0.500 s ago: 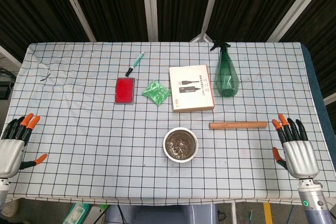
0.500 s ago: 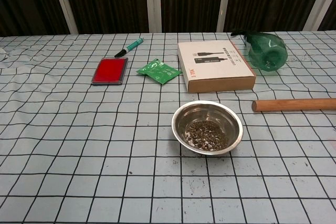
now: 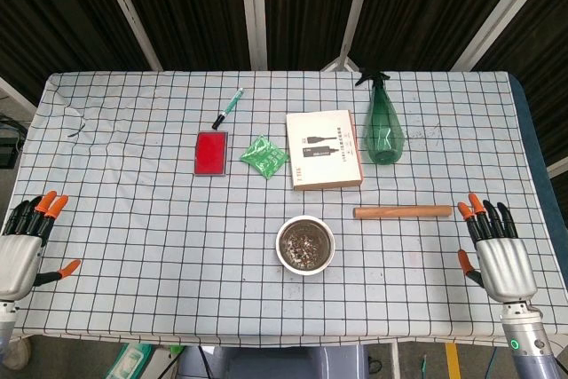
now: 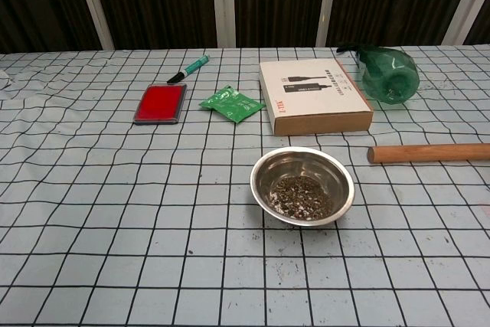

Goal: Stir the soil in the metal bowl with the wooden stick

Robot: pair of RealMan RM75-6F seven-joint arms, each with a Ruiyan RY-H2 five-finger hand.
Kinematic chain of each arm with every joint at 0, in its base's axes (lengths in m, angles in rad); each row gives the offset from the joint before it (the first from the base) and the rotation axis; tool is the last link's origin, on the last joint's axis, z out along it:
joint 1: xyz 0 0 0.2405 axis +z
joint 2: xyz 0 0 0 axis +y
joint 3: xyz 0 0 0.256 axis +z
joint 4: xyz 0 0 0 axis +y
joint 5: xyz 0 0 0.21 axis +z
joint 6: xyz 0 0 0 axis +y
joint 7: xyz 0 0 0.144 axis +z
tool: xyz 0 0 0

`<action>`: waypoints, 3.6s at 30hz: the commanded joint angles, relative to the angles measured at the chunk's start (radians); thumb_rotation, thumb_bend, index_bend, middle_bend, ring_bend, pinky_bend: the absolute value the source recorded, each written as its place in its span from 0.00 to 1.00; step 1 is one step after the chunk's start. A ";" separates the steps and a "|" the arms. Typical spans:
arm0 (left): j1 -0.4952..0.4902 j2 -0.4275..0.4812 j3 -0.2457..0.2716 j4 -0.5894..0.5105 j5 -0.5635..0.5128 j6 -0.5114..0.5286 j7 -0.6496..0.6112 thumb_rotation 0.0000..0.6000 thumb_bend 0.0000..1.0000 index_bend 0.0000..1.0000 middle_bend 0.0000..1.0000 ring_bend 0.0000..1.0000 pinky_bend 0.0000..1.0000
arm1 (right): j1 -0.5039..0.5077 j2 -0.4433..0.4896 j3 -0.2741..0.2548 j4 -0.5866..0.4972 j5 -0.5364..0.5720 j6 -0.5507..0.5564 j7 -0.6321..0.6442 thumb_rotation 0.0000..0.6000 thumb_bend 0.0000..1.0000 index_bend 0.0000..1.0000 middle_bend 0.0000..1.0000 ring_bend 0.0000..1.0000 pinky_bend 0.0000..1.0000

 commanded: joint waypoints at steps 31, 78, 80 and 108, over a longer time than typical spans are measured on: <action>-0.013 0.018 -0.005 -0.016 -0.020 -0.033 -0.050 1.00 0.06 0.00 0.00 0.00 0.00 | 0.291 -0.313 0.126 0.146 0.236 -0.330 -0.277 1.00 0.38 0.27 0.22 0.20 0.00; -0.026 0.032 -0.007 -0.047 -0.046 -0.065 -0.058 1.00 0.06 0.00 0.00 0.00 0.00 | 0.394 -0.465 0.112 0.313 0.365 -0.403 -0.277 1.00 0.43 0.51 0.33 0.24 0.00; -0.026 0.032 -0.007 -0.047 -0.046 -0.065 -0.059 1.00 0.06 0.00 0.00 0.00 0.00 | 0.394 -0.465 0.111 0.312 0.367 -0.401 -0.277 1.00 0.46 0.53 0.35 0.26 0.00; -0.025 0.031 -0.007 -0.051 -0.050 -0.062 -0.051 1.00 0.06 0.00 0.00 0.00 0.00 | 0.372 -0.402 0.087 0.236 0.277 -0.314 -0.197 1.00 0.51 0.75 0.55 0.57 0.00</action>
